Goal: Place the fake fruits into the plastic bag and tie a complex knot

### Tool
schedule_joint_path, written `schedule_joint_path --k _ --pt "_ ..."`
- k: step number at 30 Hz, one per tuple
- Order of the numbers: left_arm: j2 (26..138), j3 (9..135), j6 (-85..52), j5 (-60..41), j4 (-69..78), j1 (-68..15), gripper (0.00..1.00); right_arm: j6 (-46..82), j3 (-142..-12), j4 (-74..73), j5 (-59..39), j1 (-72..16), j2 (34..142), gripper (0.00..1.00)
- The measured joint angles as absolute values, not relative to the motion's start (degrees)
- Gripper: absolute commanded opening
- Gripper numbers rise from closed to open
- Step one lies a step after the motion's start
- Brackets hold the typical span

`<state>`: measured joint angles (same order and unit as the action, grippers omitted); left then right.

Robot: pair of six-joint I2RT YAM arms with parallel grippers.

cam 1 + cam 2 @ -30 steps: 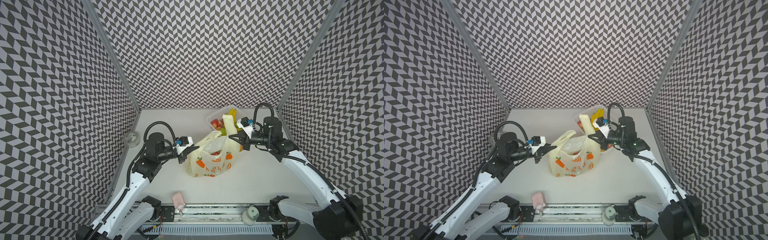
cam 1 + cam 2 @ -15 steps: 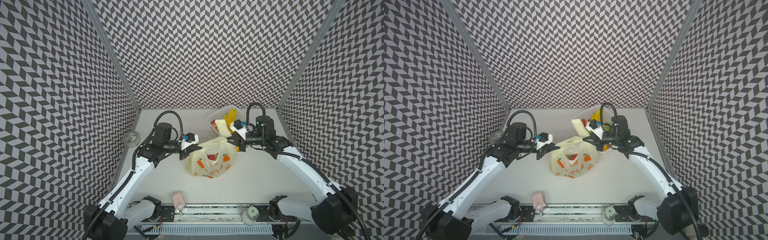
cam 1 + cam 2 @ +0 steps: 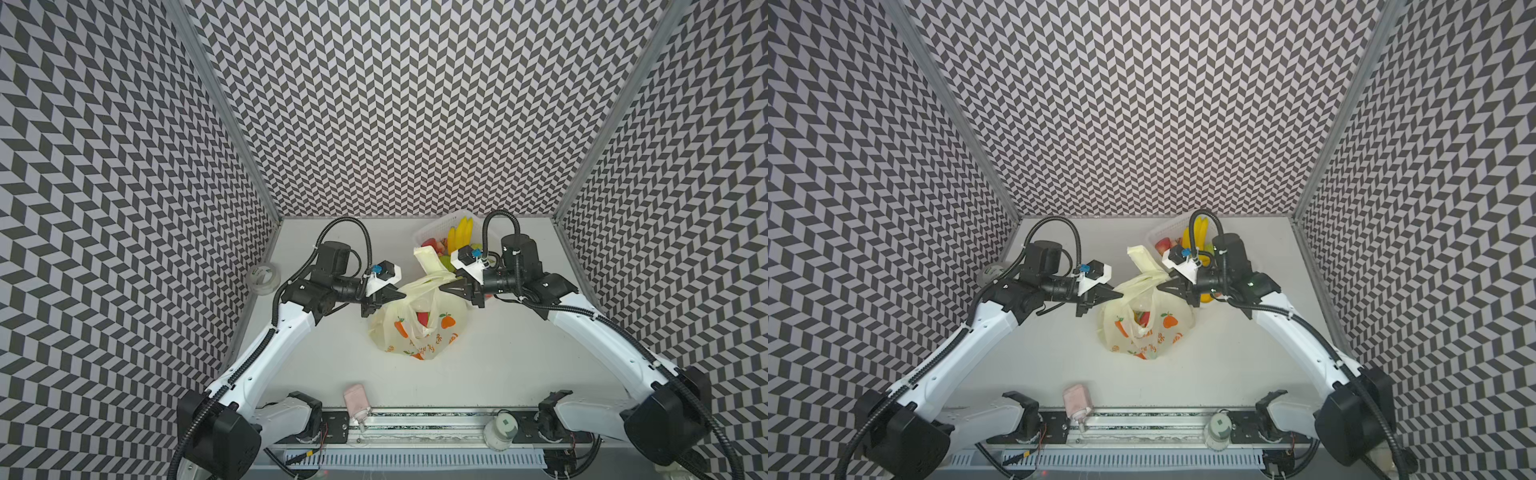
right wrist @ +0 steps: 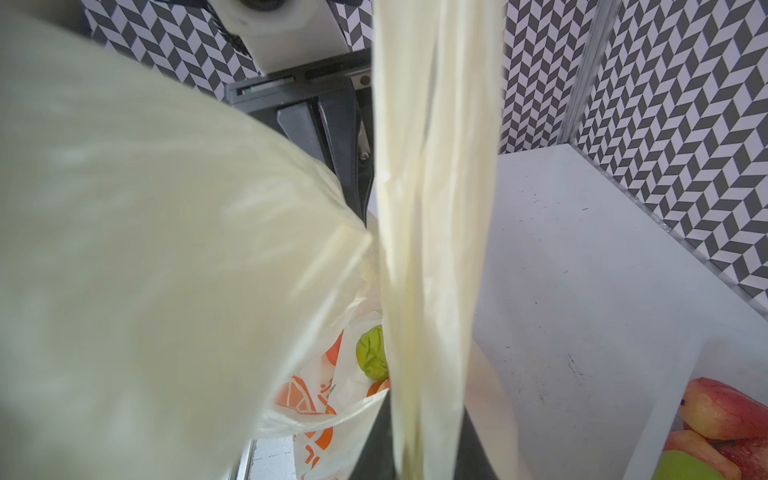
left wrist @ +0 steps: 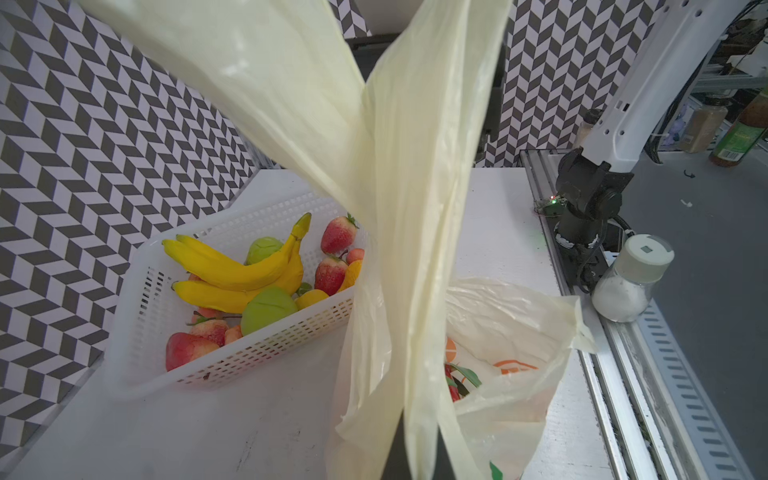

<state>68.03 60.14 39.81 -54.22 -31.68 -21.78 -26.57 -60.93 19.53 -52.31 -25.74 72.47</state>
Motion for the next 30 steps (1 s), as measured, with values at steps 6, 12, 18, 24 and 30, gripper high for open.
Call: schedule_joint_path --k 6,12,18,24,30 --pt "69.01 60.14 39.31 -53.63 -31.88 -21.91 0.0 -26.61 -60.84 19.25 -52.29 -26.0 72.47 0.31" --pt "69.04 60.14 39.09 -52.56 -31.86 -22.11 0.0 -26.63 -60.75 18.98 -52.29 -26.06 72.47 0.55" --pt "68.88 60.14 39.07 -51.33 -31.88 -22.09 0.0 -26.15 -60.07 17.69 -52.29 -26.09 72.44 0.77" --pt "67.75 60.12 38.98 -50.5 -31.83 -21.71 0.0 -24.05 -59.68 14.66 -52.42 -26.09 72.38 0.89" --pt "67.48 60.12 38.92 -50.17 -31.83 -21.61 0.0 -21.3 -59.51 10.13 -52.8 -26.44 72.47 0.92"
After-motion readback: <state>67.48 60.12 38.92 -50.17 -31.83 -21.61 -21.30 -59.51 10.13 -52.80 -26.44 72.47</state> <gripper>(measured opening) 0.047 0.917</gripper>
